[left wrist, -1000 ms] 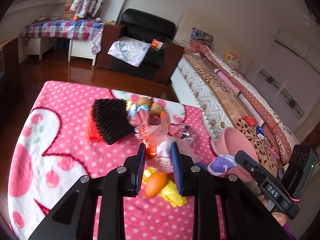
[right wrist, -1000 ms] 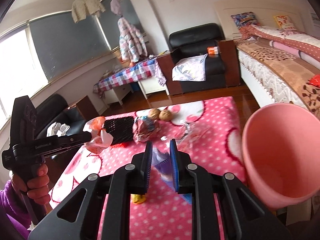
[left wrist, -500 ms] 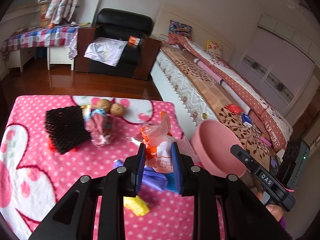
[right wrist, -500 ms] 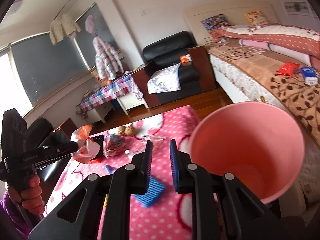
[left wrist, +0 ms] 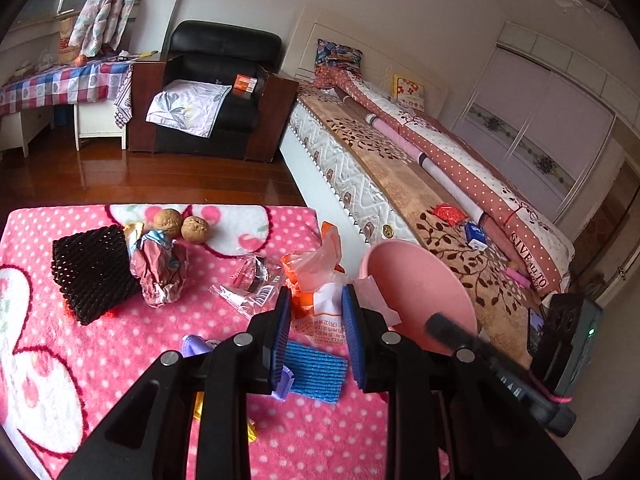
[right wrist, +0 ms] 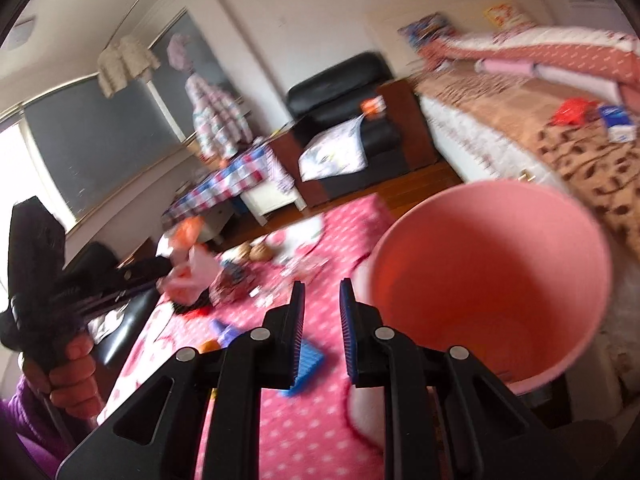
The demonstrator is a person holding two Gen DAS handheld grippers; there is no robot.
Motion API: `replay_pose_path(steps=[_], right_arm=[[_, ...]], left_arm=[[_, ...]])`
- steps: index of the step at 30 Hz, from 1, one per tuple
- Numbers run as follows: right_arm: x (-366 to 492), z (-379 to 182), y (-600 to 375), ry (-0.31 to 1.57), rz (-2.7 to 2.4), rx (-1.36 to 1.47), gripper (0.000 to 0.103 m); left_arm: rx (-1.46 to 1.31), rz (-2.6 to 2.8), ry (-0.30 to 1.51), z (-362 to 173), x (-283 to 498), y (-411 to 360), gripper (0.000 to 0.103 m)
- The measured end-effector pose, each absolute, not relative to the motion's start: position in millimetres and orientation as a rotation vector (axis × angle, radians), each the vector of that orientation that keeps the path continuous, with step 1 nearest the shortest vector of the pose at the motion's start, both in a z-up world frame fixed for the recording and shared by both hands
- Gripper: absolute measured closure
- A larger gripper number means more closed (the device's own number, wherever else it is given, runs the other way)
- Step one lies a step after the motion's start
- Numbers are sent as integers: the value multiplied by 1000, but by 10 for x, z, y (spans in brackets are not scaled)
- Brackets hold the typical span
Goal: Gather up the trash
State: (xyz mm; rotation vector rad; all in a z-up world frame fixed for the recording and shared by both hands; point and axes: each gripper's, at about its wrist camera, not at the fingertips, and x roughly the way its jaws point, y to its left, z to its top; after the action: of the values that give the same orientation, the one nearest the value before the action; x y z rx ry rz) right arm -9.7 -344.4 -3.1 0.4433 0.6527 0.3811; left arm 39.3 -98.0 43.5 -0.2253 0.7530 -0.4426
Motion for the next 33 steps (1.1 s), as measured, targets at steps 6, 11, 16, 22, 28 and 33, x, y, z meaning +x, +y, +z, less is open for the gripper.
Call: replay_pose_path(steps=[6,11,16,22,28,33], right_arm=[[-19,-162,-2888,761,548,400,56],[78,-259,-2434,838,597,287,53],[223,-378,-2157,895,578,170,53],[349,-448,-2044,928,546,112,53],[399,-477,-2131,938,523,165,68],[346,-405,-2234,897,516,193,72]], left_arm=[[-249,-422,745,433,354,-801,78],[-280,-398,749,407,335,-642,78],[-298,-378,753,368,320,-487,78],[-322,-364,761,322,339,-352,78],[-328,-358,764,304,355,-313,78],[-324,-351,767,306,379,-333,78]])
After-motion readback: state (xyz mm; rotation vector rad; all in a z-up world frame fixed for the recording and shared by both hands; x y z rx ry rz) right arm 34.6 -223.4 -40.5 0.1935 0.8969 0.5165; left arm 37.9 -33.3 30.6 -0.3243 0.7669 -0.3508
